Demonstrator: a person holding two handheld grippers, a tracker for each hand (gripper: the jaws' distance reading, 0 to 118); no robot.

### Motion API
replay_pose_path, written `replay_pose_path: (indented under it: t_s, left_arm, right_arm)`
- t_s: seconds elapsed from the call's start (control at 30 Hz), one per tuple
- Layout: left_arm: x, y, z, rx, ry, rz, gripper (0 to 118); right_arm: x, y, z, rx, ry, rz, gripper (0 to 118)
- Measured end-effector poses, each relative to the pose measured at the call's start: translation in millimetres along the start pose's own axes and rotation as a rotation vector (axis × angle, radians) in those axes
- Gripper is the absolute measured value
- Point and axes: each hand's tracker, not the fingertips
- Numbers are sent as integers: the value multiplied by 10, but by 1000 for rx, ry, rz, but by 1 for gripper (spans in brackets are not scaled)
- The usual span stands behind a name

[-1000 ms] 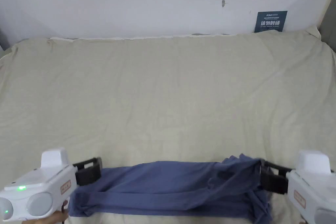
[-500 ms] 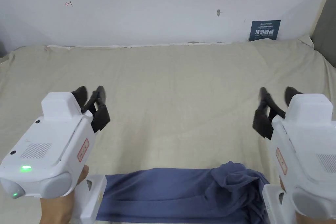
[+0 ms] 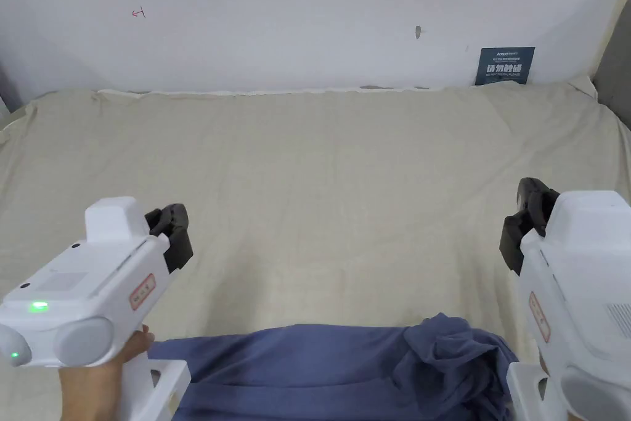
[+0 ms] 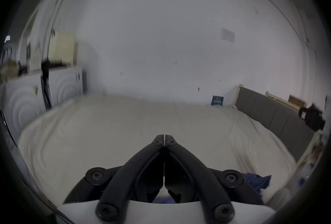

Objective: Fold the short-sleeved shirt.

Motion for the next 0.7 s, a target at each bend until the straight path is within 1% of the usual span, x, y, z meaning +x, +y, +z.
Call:
replay_pose_path:
  t_s: [0.13, 0.2, 0.27, 0.33, 0.37, 0.4, 0.43, 0.47, 0.5, 0.53, 0.6, 0.67, 0.7]
  left_arm:
    - [-629, -208, -198, -233, -155, 223, 0]
    - [-939, -411, -250, -346, -191, 355, 0]
    - [-1165, -641, -248, -390, -146, 412, 1]
    - [-1350, -840, -252, -444, -115, 419, 7]
    - [-1435, -935, -271, -478, -107, 427, 16]
    - [-1509, -1030, -295, -519, -90, 440, 33]
    - [-1563, -1107, -319, -545, -86, 453, 65]
    - [-1614, -1188, -341, -576, -88, 481, 86]
    - [-1648, -1268, -374, -598, -87, 508, 101]
    - [-1660, -1338, -409, -618, -94, 526, 101]
    - [-1672, -1449, -458, -612, -86, 534, 108]
    - [-1635, -1532, -504, -612, -95, 543, 103]
    - [-1600, -1568, -541, -622, -107, 544, 97]
  right_arm:
    - [19, -76, -54, -21, 2, 3, 1]
    - [25, -121, -86, -36, 4, 6, 1]
    - [-4, -141, -119, -49, 3, 5, 1]
    - [-42, -168, -160, -64, 2, 10, 1]
    - [-55, -181, -172, -74, 3, 14, 1]
    - [-42, -220, -191, -85, 6, 18, 1]
    - [-70, -279, -245, -95, 9, 21, 1]
    - [-91, -310, -269, -104, 11, 23, 1]
    - [-108, -333, -284, -113, 14, 27, 1]
    - [-120, -359, -307, -121, 14, 31, 1]
    - [-144, -418, -354, -137, 17, 37, 1]
    - [-168, -441, -388, -153, 20, 42, 1]
    - [-176, -450, -406, -160, 21, 42, 1]
